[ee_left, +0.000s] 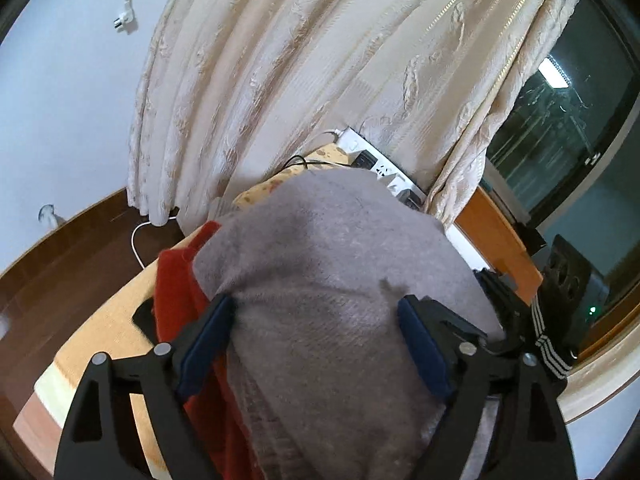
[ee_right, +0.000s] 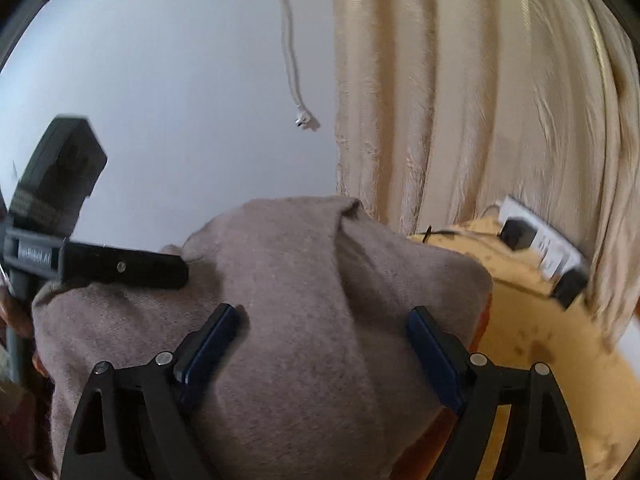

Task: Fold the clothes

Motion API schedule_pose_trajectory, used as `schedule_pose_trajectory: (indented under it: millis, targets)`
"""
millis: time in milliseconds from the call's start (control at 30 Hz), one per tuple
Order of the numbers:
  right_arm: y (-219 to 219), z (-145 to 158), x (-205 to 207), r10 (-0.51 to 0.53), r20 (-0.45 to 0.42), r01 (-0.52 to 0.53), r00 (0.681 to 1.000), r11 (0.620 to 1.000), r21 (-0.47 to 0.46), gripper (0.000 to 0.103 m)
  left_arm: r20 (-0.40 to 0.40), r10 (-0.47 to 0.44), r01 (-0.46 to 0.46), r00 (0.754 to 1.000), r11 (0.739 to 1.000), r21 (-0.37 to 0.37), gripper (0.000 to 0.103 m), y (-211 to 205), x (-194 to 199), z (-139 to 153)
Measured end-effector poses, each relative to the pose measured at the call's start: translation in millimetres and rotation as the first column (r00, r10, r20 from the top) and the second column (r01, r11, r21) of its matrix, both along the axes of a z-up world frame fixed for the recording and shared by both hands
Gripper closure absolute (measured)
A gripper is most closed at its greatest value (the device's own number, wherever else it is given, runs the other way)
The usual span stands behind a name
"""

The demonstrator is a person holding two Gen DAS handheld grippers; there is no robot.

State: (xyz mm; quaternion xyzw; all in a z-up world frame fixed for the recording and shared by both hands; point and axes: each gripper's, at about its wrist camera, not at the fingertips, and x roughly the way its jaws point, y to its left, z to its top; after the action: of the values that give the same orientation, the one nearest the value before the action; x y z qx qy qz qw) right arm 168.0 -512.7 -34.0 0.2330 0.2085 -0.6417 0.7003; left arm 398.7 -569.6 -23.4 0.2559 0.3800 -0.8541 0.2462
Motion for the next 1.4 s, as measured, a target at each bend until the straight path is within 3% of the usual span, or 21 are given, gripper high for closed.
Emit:
schedule_pose_trajectory:
  millis: [200,300,500,567,667,767,833,933,1000,1100,1267,1400]
  targets:
    - [-4,4,3,-0.013,-0.01,0.013,1.0,1.0,-0.005,0.014,-0.021,-0.006,0.007,1.0,0.997,0.073,0.015,-6,14,4]
    - [20,7,8,-0.018,-0.022,0.017,1.0,0.999,-0.034,0.014,-0.028,-0.006,0.009,1.0,0.994,0.11,0.015,-4,28,10]
    - [84,32,47,-0.049,-0.176,0.011,0.983,0.977,-0.211,0.014,0.014,-0.005,0.006,1.0,0.998,-0.065,0.015,23,44,50]
    - [101,34,58,-0.042,-0.182,-0.005,0.982,0.969,-0.248,0.014,0.004,-0.018,0.018,1.0,0.992,-0.122,0.015,34,44,66]
    - [120,38,81,0.003,-0.186,-0.053,0.983,0.962,-0.267,0.014,-0.01,-0.085,0.082,0.996,0.98,-0.183,0.015,52,29,78]
    - [115,26,106,0.028,-0.279,-0.091,0.96,0.972,-0.216,0.014,0.002,-0.171,0.167,0.985,0.96,-0.224,0.015,66,5,79]
    - [110,11,113,0.018,-0.341,-0.079,0.94,0.983,-0.167,0.014,0.066,-0.17,0.18,0.983,0.962,-0.204,0.015,61,-13,62]
    - [107,-14,116,0.006,-0.421,-0.065,0.907,0.99,-0.126,0.012,0.149,-0.096,0.123,0.984,0.976,-0.181,0.015,39,-19,33]
    - [109,-29,114,0.016,-0.474,-0.092,0.88,0.986,-0.137,0.012,0.126,-0.081,0.101,0.989,0.983,-0.156,0.014,27,-15,24]
    - [106,-40,108,0.012,-0.495,-0.107,0.869,0.98,-0.165,0.011,0.113,-0.045,0.06,0.993,0.989,-0.138,0.014,13,-11,16]
    - [99,-37,105,0.015,-0.463,-0.108,0.886,0.979,-0.174,0.005,0.08,-0.042,0.051,0.996,0.992,-0.112,0.014,15,0,20]
    - [116,-18,109,0.007,-0.413,-0.101,0.911,0.973,-0.207,0.005,0.036,-0.032,0.036,0.999,0.992,-0.118,0.014,32,24,42]
